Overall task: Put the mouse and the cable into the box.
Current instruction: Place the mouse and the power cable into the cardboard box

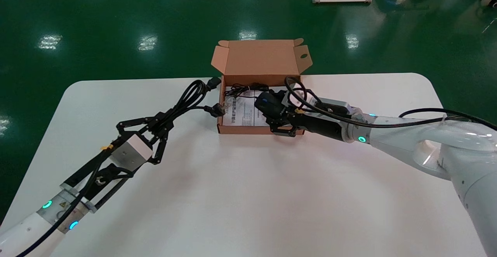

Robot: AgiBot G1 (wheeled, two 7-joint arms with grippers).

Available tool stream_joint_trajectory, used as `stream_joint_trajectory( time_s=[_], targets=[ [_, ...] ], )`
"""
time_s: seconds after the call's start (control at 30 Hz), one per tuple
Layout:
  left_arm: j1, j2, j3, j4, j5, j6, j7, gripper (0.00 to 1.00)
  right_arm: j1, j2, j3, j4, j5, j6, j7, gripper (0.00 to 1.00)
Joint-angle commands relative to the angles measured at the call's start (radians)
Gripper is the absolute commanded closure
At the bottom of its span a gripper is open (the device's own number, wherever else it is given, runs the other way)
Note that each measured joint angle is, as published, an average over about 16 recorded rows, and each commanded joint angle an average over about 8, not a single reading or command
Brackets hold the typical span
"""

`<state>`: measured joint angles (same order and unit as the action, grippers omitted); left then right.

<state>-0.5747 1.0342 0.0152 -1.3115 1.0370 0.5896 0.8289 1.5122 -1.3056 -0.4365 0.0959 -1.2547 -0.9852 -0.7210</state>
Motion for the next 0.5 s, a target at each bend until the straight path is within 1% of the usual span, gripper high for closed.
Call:
stream_joint_trajectory(
  time_s=[0.03,0.13,0.17,0.2,0.5],
  targets=[
    [-0.003,0.001,0.005,0.000,0.005,-0.001,0.001,1.00,0.005,-0.002,0.004,-0.020,0.005,0.011,-0.018,0.55],
    [-0.013,0.003,0.013,0.004,0.012,0.001,0.002,1.00,0.011,-0.005,0.007,-0.036,0.010,0.014,-0.030,0.18],
    [-0.017,0.003,0.015,0.006,0.014,0.001,0.002,1.00,0.012,-0.006,0.008,-0.040,0.011,0.014,-0.033,0.07],
    [-0.021,0.004,0.017,0.008,0.016,0.002,0.003,1.00,0.013,-0.006,0.009,-0.044,0.011,0.013,-0.036,0.00],
    [-0.075,0.008,0.041,0.036,0.038,0.022,0.019,1.00,0.021,-0.009,0.012,-0.065,0.017,0.007,-0.053,0.00]
  ],
)
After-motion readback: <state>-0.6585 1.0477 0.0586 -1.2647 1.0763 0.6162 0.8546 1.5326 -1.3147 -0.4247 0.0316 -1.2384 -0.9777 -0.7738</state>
